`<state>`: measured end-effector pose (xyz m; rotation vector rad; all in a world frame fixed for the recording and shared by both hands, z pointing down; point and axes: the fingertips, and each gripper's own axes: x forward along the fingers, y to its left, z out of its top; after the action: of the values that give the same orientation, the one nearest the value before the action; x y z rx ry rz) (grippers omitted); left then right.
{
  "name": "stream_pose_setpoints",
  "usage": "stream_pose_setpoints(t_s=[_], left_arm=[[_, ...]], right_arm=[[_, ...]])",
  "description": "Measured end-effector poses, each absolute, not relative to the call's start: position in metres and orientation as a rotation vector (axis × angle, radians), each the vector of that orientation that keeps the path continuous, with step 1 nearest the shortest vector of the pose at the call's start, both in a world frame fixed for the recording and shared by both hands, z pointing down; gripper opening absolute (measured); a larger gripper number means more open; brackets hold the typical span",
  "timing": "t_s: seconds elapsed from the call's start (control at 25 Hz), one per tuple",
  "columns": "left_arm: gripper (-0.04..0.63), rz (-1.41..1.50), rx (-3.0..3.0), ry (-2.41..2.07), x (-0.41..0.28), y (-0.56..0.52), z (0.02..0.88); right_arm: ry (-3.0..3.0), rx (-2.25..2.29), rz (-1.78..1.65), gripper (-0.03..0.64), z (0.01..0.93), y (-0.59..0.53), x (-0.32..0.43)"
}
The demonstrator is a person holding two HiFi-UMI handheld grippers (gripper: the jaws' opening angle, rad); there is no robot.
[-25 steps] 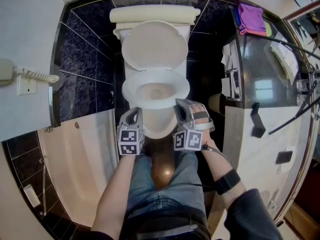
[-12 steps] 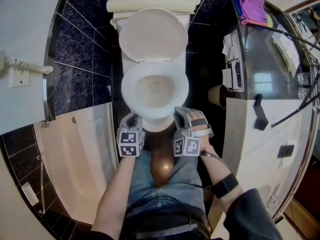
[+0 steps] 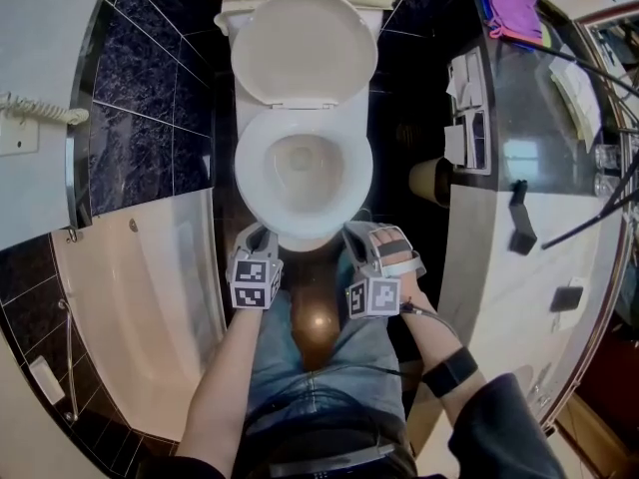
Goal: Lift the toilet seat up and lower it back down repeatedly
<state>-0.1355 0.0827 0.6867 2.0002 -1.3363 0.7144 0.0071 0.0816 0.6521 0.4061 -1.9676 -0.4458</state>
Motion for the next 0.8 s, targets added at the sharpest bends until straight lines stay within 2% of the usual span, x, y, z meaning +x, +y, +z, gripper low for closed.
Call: stream_pose_setpoints(t_s=[0.04,0.08,0.8], left_arm=[[0.000,0.713,1.993,-1.328,-0.135,0.085,0.689],[0.000,0.719,1.986,-1.320,-0.135,0.088,0.694],[0.000,0.929,2.023,-1.165,-0.122,0.166,0.814]], right_arm=[[-1.970,0.406,-0.448,0.020,0.653,0.085,0.008],[-1.971,0.409,-0.446,0.015,0.654,0.088,0.010],[-1.997,0.648,-0.179,0.016,0.743,0.075,0.021]])
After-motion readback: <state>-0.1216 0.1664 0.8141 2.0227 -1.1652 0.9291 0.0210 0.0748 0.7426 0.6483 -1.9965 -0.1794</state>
